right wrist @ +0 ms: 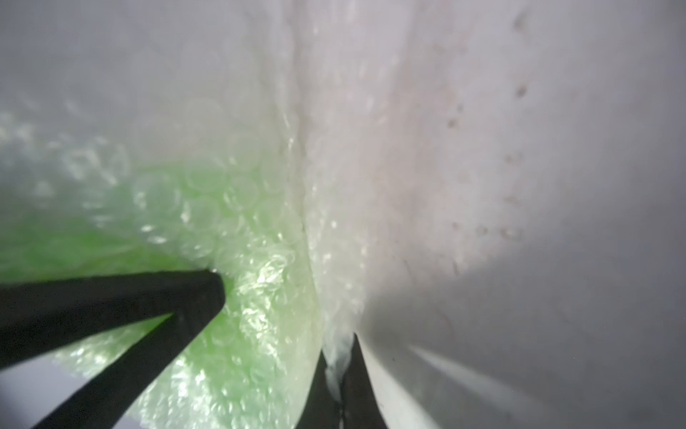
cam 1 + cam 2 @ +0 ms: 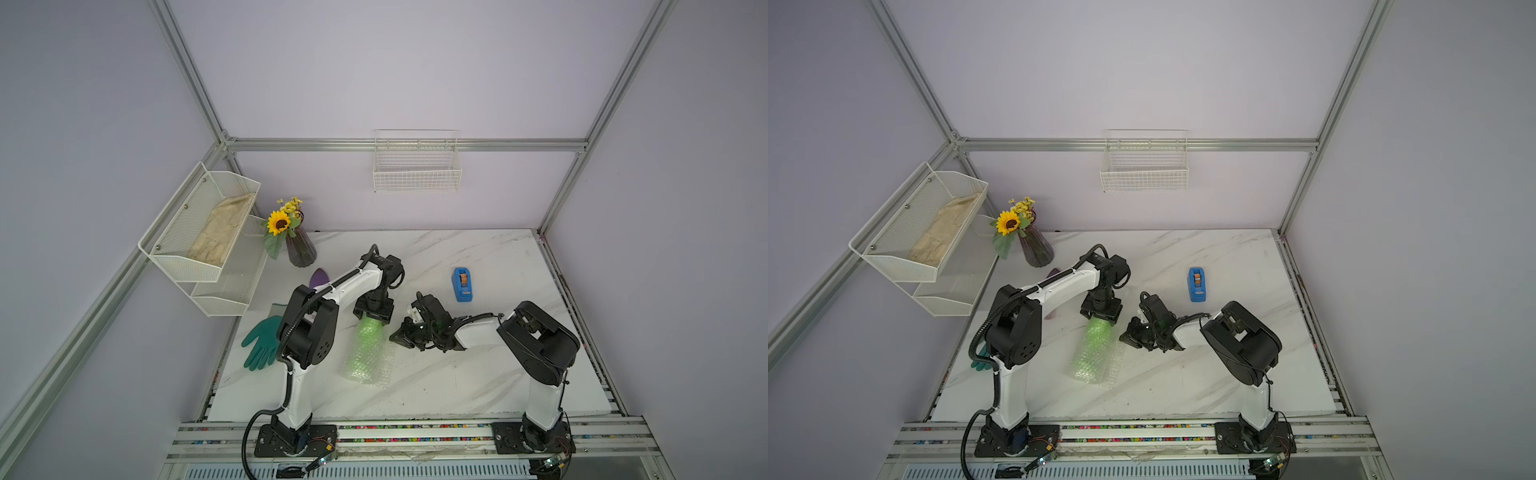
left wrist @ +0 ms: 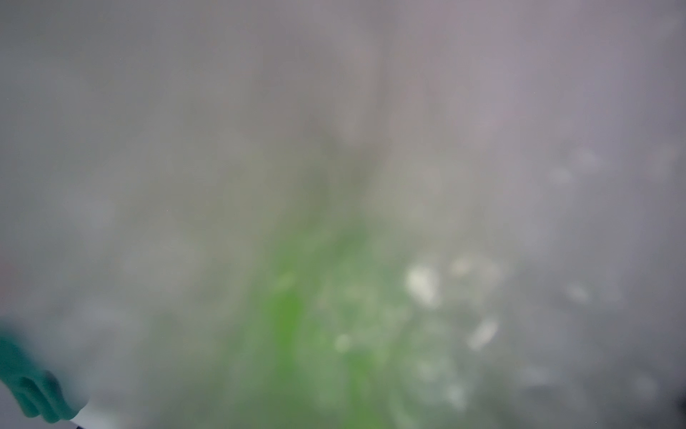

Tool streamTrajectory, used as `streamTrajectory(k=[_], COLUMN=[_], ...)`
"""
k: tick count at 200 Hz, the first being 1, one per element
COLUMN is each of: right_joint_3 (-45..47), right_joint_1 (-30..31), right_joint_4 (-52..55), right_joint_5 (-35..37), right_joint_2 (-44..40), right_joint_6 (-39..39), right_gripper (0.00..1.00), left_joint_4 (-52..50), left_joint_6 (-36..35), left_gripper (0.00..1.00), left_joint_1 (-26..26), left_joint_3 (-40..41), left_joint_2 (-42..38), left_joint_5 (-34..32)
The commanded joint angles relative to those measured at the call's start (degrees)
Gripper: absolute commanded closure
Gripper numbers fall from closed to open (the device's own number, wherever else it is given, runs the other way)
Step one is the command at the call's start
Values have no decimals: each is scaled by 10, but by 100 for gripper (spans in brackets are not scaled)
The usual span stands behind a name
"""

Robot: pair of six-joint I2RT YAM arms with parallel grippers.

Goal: Wrap wine glasses in bubble wrap
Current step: Wrap the wine glass in bubble wrap.

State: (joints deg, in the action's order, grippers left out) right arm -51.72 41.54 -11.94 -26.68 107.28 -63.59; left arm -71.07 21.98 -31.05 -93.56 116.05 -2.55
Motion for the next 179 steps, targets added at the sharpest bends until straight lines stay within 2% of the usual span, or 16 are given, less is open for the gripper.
streamTrajectory(k=[1, 19, 49, 83, 91, 104, 125, 151, 164, 179], right_joint_3=[-54, -97, -174, -205, -200, -194, -174, -136, -109, -102], right_joint_1=[-4, -9, -11, -11, -11, -12, -11, -11, -11, -10], right_joint_4=[119, 202, 345, 396, 390, 389, 338, 277, 233, 233], right_joint_5=[37, 48, 76, 81, 75, 62, 38, 14, -8, -10], right_joint_2=[-50, -64, -67, -72, -73, -72, -82, -110, -116, -106], right_joint_6=[64, 105, 179, 198, 197, 190, 160, 122, 100, 100], right_gripper=[100, 100, 100, 99, 93, 77, 58, 49, 46, 45], left_joint_4=[85, 129, 195, 286, 303, 321, 336, 345, 348, 349], left_joint_6=[19, 39, 74, 120, 128, 136, 140, 139, 136, 135], left_gripper=[33, 34, 34, 35, 35, 35, 35, 35, 35, 35], left_joint_1=[22, 35, 46, 57, 59, 60, 61, 66, 69, 70], left_joint_3=[49, 80, 125, 195, 209, 224, 241, 255, 257, 256], left_joint_2=[-31, -51, -78, -103, -104, -102, -101, -103, -102, -102], left_joint_5=[92, 138, 175, 211, 216, 224, 227, 232, 234, 235])
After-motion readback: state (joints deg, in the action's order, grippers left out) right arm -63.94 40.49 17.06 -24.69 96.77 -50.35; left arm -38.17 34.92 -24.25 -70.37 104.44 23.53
